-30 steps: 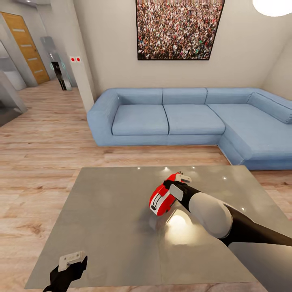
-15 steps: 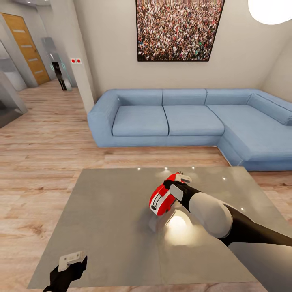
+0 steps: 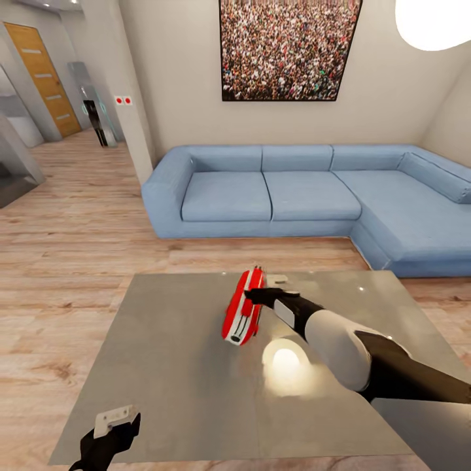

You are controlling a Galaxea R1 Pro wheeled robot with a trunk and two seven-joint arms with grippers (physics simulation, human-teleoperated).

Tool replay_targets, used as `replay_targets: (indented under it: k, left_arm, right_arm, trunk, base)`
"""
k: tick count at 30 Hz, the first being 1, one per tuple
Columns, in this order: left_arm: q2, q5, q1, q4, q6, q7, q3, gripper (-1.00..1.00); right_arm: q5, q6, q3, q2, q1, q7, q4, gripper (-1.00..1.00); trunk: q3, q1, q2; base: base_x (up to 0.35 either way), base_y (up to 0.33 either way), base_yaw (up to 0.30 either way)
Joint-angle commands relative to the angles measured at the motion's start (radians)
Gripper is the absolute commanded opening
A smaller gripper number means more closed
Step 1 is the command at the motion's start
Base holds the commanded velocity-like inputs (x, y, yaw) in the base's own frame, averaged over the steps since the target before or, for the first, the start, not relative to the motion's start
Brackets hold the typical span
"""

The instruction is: Turn on the radio receiver that's on the table in the living room.

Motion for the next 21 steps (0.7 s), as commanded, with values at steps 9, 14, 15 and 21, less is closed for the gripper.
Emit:
replay_targets:
  k: [9, 14, 15, 21]
  left_arm:
    - [0.0, 0.0, 0.0, -0.001, 0.0, 0.0, 0.0, 1.0]
    - [0.0, 0.007, 0.0, -0.004, 0.0, 0.0, 0.0, 1.0]
    - [0.002, 0.008, -0.001, -0.007, 0.0, 0.0, 0.001, 1.0]
    - [0.003, 0.008, 0.0, -0.012, 0.002, -0.001, 0.001, 1.0]
  right_arm:
    - [-0.001, 0.004, 0.146, -0.014, 0.0, 0.325, -0.008, -1.0]
    - [0.0, 0.004, 0.191, -0.057, 0.0, 0.59, -0.009, -1.0]
    - [0.019, 0.003, 0.199, -0.066, 0.0, 0.679, -0.012, -1.0]
    - [0.127, -0.004, 0.22, -0.082, 0.0, 0.823, -0.049, -1.0]
  trunk:
    - [0.028, -0.035, 0.063]
    - [0.044, -0.054, 0.098]
    - [0.047, -0.058, 0.105]
    - [0.066, -0.081, 0.147]
  base:
    - [0.0, 0.0, 0.0]
    - [0.0, 0.0, 0.0]
    - [0.0, 0.0, 0.0]
    - [0.0, 0.0, 0.0]
